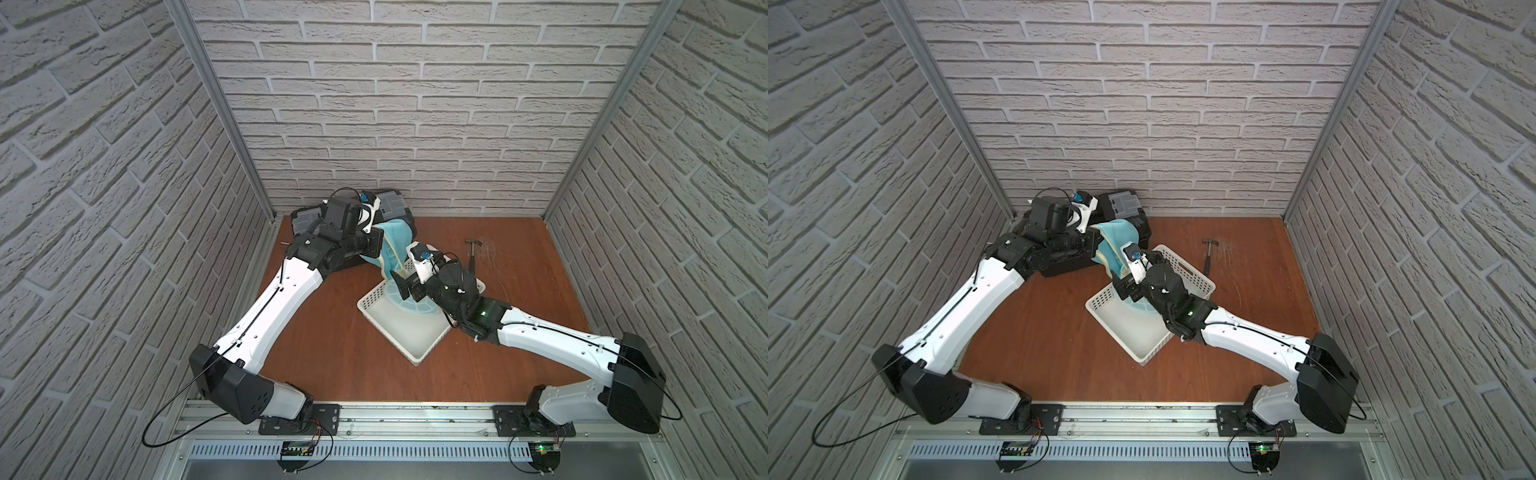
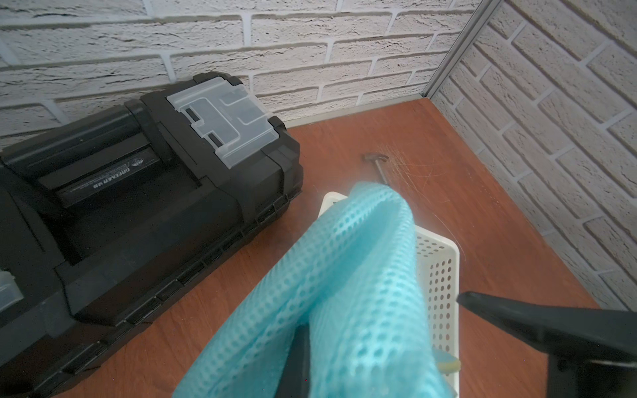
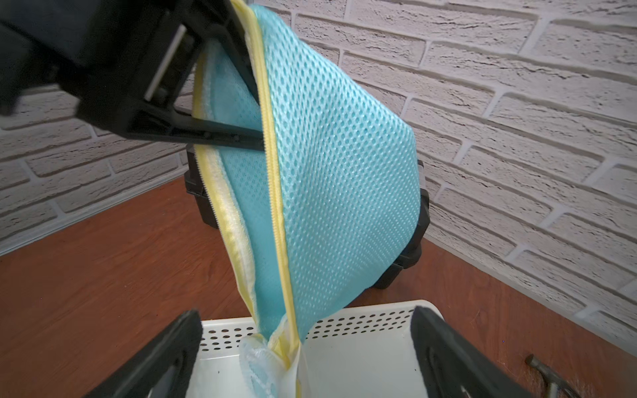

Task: Turn the laundry bag inside out
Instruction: Turn over the laundry bag.

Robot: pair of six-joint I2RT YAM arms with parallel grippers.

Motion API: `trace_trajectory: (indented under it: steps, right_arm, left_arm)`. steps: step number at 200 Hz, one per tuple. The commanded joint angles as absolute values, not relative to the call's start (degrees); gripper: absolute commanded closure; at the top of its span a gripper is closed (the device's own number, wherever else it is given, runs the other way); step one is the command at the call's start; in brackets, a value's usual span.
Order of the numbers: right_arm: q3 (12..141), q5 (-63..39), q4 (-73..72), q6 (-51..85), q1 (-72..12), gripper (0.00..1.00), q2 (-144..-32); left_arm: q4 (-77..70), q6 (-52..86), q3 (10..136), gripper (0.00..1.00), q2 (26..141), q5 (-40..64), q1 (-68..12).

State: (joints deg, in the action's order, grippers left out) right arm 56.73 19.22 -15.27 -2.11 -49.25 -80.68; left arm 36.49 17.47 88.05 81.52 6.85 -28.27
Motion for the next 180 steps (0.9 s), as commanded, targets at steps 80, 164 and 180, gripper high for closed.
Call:
trace_trajectory:
  steps: [80, 164, 180]
  right_arm:
    - [65.8, 30.8, -23.6, -7.6, -47.2, 0.08, -92.4]
    - [63.5, 20.0, -14.8, -4.4, -44.0, 0.97, -84.6]
    - [63.6, 18.6, -12.2, -2.4, -43.9, 0.97, -82.9]
  left_arm:
    - [34.9, 16.7, 87.8, 1.0, 79.1, 11.5, -28.6]
    - [31.8, 15.2, 83.7, 0.58, 79.0, 11.5, -27.3]
    - [28.8, 18.4, 82.0, 0.31, 79.8, 10.8, -27.3]
